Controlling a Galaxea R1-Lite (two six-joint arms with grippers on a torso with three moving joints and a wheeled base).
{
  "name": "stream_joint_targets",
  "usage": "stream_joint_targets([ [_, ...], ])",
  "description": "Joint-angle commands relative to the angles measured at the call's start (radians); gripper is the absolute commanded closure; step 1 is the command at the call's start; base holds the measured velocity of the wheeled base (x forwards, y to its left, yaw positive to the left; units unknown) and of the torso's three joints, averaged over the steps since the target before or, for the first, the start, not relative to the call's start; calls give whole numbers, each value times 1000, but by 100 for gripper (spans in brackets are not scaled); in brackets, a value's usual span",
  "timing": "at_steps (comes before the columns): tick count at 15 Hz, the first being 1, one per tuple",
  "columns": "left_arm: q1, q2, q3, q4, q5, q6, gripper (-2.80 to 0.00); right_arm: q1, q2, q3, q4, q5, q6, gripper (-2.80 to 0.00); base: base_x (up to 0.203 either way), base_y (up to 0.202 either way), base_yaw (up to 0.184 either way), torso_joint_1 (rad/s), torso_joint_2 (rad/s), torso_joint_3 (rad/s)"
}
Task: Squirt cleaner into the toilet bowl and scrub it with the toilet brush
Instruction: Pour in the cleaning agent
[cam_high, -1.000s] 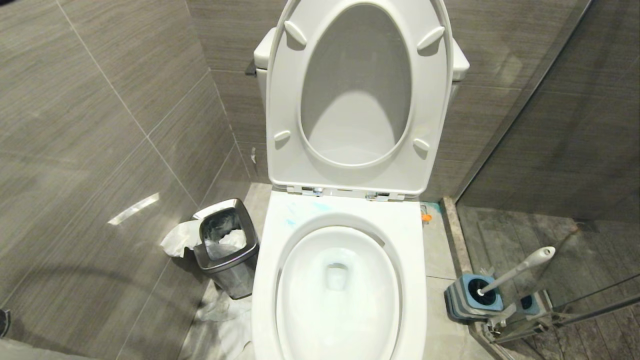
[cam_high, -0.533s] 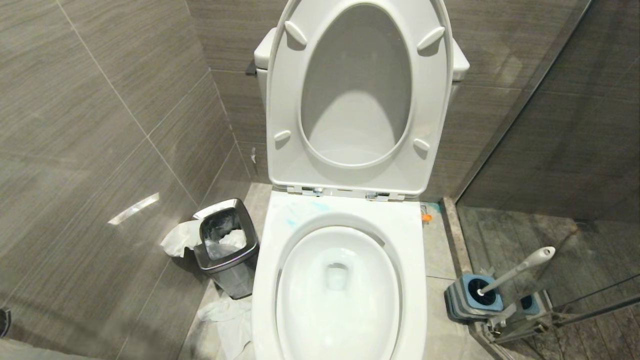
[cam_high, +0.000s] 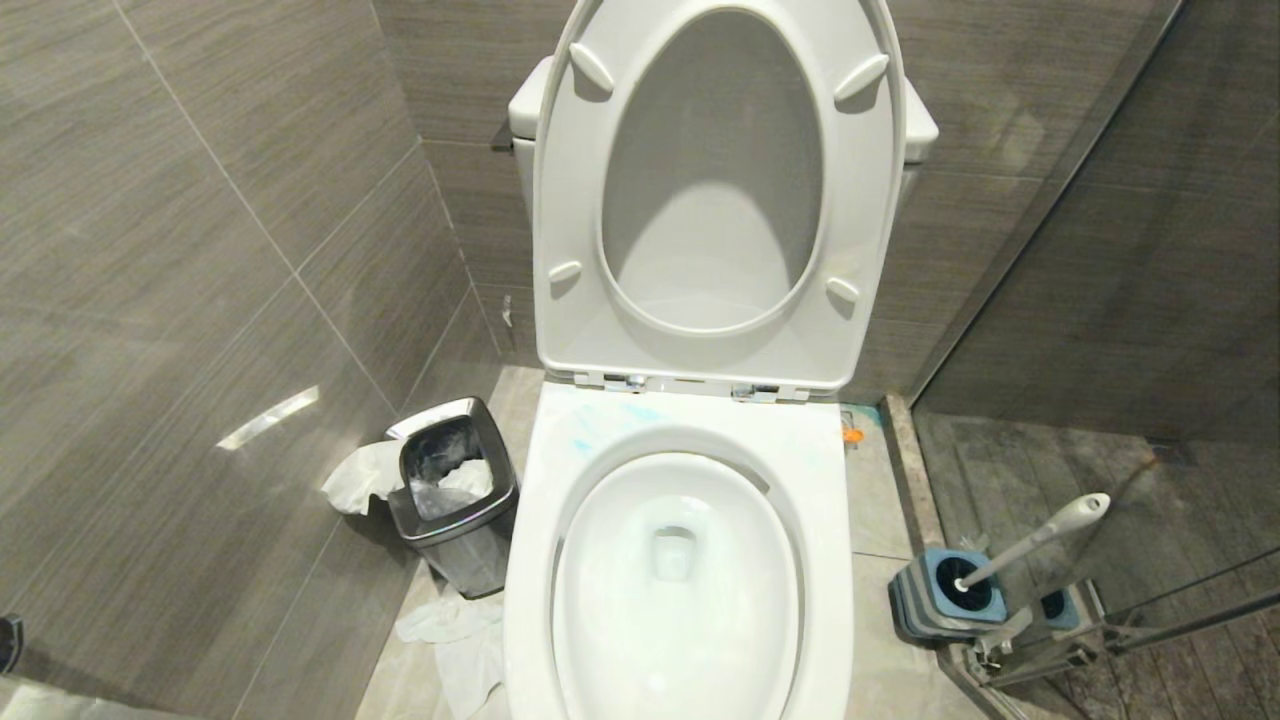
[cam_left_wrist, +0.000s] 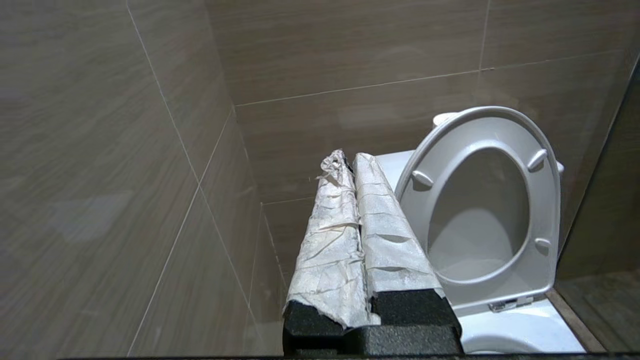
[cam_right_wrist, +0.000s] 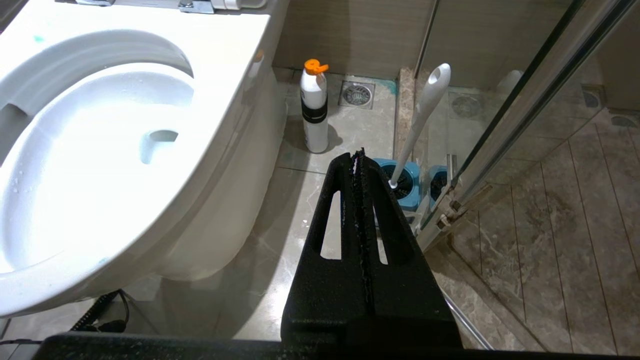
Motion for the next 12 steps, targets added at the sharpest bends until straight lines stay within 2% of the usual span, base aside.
stream_joint_targets([
  [1,28,-120,1,35,-6,0,0,0,0,0,-1,0,1,0,0,0,0,0,0,0],
  [5,22,-293,73,117,-7,9,0,0,0,0,1,0,1,0,0,0,0,0,0,0],
  [12,-9,-604,363,195,10,26,0,0,0,0,-1,0,1,0,0,0,0,0,0,0],
])
